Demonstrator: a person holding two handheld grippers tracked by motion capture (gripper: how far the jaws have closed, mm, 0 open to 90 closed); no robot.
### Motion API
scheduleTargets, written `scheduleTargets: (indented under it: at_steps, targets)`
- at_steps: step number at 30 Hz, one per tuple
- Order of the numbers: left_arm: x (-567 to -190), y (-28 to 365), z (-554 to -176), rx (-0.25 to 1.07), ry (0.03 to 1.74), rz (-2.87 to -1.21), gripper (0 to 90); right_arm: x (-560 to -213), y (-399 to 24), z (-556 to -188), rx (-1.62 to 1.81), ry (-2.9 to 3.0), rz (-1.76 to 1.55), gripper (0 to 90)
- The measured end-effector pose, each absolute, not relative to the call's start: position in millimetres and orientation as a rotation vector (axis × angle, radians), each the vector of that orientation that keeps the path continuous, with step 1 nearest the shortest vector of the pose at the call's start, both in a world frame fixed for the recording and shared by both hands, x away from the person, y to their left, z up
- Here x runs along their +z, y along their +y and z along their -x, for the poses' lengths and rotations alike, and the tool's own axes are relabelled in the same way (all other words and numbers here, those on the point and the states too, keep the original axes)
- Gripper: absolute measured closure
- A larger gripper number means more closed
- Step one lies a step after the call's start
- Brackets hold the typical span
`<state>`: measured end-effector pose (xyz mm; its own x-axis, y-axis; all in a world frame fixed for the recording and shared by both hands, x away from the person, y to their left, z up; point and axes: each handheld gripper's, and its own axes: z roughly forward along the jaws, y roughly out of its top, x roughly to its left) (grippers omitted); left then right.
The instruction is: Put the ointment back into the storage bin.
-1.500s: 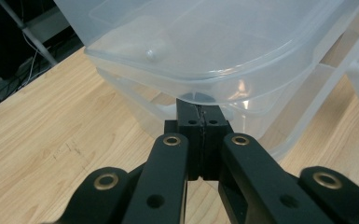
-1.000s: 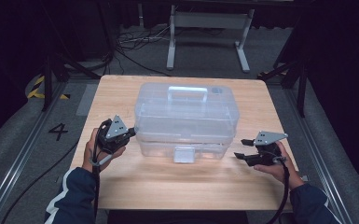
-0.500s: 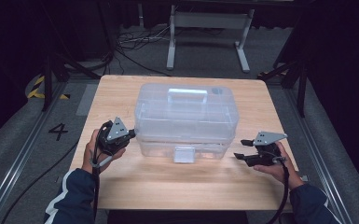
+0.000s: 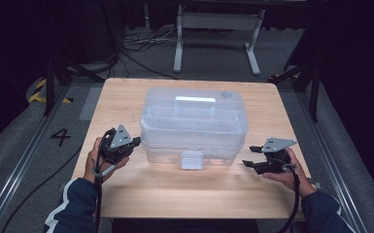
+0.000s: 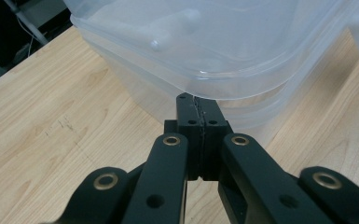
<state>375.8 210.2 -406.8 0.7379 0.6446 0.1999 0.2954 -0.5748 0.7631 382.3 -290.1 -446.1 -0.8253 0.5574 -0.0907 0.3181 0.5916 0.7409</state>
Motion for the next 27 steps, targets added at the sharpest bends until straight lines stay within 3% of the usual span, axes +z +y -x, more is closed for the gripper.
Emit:
scheduleTargets:
  at_steps: [27]
  targets:
    - [-415.3, 215.8, -370.7, 0.570, 0.703, -2.215, 86.3, -443.1, -287.1, -379.1, 1.061, 2.508, -0.688, 38.7]
